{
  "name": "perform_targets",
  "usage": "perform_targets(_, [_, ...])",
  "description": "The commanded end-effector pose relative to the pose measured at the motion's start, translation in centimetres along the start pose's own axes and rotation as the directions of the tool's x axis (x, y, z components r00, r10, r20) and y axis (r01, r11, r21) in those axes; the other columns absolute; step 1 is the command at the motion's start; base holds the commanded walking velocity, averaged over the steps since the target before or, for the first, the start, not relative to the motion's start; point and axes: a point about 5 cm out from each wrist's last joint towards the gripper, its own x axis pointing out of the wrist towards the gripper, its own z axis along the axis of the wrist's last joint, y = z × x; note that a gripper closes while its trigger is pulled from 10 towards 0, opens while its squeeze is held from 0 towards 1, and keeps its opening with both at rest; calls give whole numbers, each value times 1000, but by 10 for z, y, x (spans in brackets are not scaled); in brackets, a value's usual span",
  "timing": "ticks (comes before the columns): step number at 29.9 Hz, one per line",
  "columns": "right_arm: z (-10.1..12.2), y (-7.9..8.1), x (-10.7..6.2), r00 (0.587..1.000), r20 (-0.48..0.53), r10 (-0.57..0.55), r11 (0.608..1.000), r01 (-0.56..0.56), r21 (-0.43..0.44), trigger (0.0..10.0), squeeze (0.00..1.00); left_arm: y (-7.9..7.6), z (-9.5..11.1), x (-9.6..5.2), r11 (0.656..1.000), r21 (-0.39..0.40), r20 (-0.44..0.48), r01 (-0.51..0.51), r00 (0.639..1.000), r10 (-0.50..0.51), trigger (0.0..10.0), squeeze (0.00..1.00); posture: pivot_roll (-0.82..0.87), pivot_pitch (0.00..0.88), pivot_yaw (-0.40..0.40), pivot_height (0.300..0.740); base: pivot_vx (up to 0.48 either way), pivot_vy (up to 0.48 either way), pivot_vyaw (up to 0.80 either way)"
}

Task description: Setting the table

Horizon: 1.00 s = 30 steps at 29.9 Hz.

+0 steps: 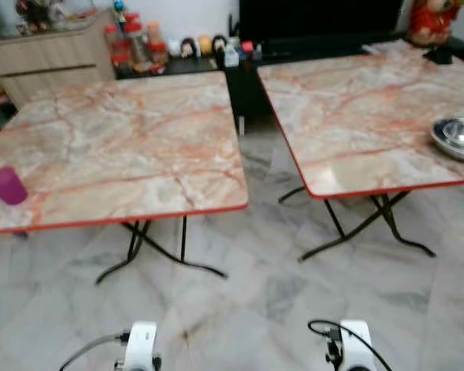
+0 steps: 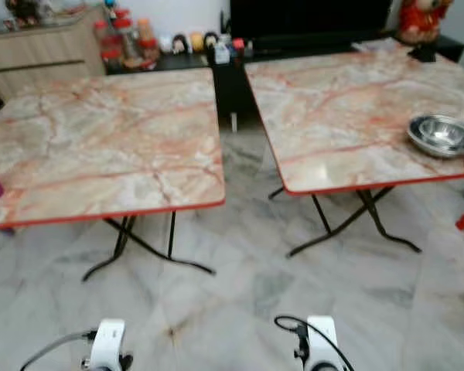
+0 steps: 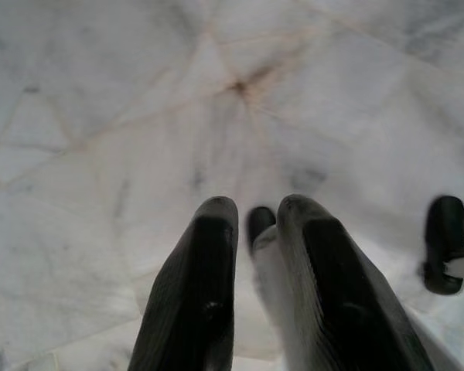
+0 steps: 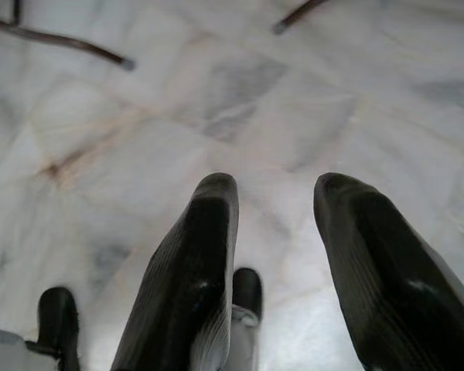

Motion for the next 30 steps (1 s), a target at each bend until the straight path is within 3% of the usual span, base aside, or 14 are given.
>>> perform_targets(1, [5,11,2,1000,15,22,1000,-22,-3,10000,0,10,-5,-2,1000,11,-20,-23,1000,23,10000,0,-62,0,42,740,0,480,0])
perform_targets(30, [5,6,2,1000,16,-10,1000,10,3,10000,0,8,-3,-1,999,-17,-11,-27,1000,27,10000,0,-59,0,36,740,0,442,0])
